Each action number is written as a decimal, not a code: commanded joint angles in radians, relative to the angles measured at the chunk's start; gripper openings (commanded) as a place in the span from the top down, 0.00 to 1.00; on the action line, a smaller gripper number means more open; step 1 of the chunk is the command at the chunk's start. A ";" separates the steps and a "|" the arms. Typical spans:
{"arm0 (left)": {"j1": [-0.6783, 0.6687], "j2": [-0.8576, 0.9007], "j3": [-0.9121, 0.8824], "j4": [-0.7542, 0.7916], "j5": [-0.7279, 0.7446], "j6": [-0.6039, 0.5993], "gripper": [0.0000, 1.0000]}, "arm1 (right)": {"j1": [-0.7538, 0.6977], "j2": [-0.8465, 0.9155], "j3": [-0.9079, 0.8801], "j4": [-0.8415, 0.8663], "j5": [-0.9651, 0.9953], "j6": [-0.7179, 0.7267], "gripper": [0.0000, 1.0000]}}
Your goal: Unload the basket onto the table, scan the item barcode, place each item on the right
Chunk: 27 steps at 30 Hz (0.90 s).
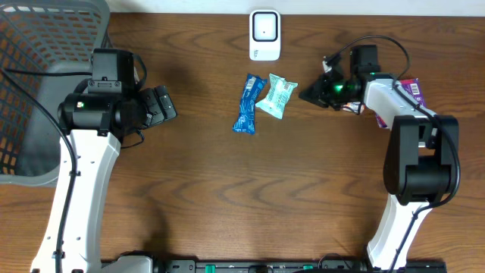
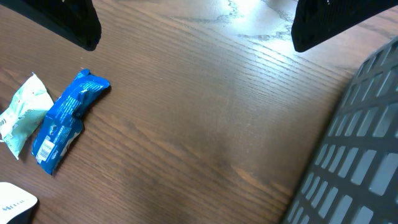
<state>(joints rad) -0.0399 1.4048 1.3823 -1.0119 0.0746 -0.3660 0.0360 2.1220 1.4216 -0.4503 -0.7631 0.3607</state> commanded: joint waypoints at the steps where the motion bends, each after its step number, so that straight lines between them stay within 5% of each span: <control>1: 0.002 0.004 0.005 -0.001 -0.012 -0.002 0.02 | 0.054 -0.032 0.006 0.018 -0.003 -0.029 0.97; 11: 0.002 0.004 0.005 -0.001 -0.012 -0.002 0.02 | 0.209 -0.034 0.115 0.053 0.195 -0.017 0.67; 18: 0.002 0.004 0.005 -0.001 -0.012 -0.002 0.02 | 0.345 -0.027 0.122 0.034 0.649 -0.017 0.54; 22: 0.002 0.004 0.005 -0.001 -0.012 -0.002 0.02 | 0.421 0.004 0.121 0.006 0.935 -0.017 0.37; 27: 0.002 0.004 0.005 -0.001 -0.012 -0.002 0.02 | 0.451 0.068 0.121 -0.005 1.028 -0.017 0.36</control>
<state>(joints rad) -0.0399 1.4048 1.3823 -1.0119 0.0746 -0.3660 0.4892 2.1429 1.5318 -0.4454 0.1188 0.3477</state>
